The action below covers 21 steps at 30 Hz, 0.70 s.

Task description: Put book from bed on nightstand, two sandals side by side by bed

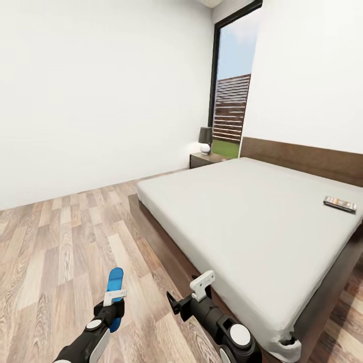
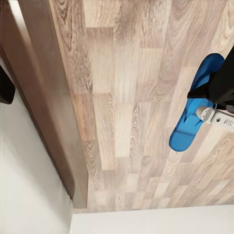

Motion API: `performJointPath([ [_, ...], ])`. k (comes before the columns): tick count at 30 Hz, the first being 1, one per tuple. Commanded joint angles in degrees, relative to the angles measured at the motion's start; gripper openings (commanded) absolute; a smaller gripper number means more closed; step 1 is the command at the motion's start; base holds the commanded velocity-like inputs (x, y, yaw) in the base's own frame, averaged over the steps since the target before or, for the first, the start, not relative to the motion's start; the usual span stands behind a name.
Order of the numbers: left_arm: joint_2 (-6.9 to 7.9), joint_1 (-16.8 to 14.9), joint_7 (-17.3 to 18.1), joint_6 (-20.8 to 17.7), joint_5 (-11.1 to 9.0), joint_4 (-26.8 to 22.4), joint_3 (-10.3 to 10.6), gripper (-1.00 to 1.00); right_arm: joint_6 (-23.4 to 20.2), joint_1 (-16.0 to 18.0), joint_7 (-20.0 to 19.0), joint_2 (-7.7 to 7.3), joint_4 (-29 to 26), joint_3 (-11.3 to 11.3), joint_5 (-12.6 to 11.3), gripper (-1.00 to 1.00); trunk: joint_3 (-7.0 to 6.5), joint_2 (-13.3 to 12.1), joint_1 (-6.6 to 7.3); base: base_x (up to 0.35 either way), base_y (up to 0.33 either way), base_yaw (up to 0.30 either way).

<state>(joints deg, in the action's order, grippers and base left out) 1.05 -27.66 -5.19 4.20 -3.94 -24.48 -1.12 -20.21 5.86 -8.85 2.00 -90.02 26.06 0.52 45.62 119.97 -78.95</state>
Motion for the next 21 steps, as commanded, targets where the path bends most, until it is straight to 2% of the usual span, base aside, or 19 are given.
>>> performJointPath([
  [1, 0.01, -0.04, -0.08, 0.20, -0.43, 0.04, 0.06, -1.00, -0.31, 0.03, -0.20, 0.02, -0.07, -0.04, 0.06, 1.00, -0.13, -0.39, 0.24, 0.000, 0.000, 0.000],
  [21, 0.01, -0.03, -0.08, 0.73, -0.41, 0.04, 0.06, -1.00, -0.35, 0.03, -0.20, 0.07, -0.07, -0.04, 0.08, 1.00, -3.72, -8.41, 4.63, 0.000, 0.000, 0.000],
])
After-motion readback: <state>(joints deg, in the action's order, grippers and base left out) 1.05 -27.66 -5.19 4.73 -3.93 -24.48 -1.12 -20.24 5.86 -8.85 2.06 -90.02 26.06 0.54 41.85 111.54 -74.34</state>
